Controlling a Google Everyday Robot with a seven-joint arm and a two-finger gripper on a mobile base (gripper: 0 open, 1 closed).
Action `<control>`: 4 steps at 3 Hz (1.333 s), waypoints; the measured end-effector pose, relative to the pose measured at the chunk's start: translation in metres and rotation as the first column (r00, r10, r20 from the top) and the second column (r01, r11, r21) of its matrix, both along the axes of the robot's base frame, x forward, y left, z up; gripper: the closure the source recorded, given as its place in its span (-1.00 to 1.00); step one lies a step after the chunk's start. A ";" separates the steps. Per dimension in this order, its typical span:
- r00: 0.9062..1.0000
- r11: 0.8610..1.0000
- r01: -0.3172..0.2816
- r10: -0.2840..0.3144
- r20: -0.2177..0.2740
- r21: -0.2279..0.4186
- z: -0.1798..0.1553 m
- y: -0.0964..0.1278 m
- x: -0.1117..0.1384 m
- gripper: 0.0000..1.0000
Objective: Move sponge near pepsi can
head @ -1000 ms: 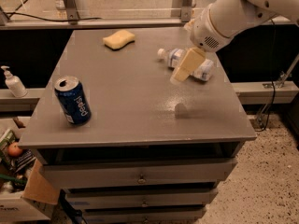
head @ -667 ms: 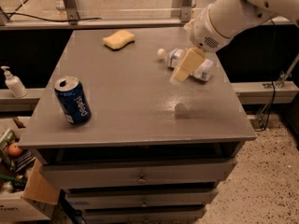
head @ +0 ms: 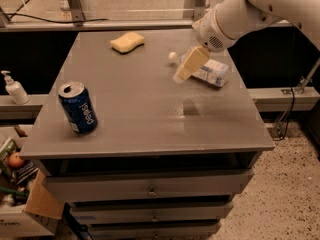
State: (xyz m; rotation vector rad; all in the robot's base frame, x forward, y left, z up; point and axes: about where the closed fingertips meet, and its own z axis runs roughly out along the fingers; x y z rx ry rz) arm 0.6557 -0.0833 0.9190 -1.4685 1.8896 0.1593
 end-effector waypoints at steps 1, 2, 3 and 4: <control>1.000 0.998 0.030 -0.030 -0.001 0.058 -0.011 0.014 0.044 -1.00; 0.999 0.994 0.043 -0.043 0.002 0.096 -0.020 0.034 0.084 -1.00; 0.999 0.992 0.040 -0.042 0.008 0.118 -0.028 0.062 0.115 -1.00; 1.000 0.992 0.026 -0.028 0.009 0.122 -0.036 0.091 0.136 -1.00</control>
Offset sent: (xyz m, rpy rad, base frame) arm 0.1377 0.0578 -0.0274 0.1446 -0.0185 -0.0648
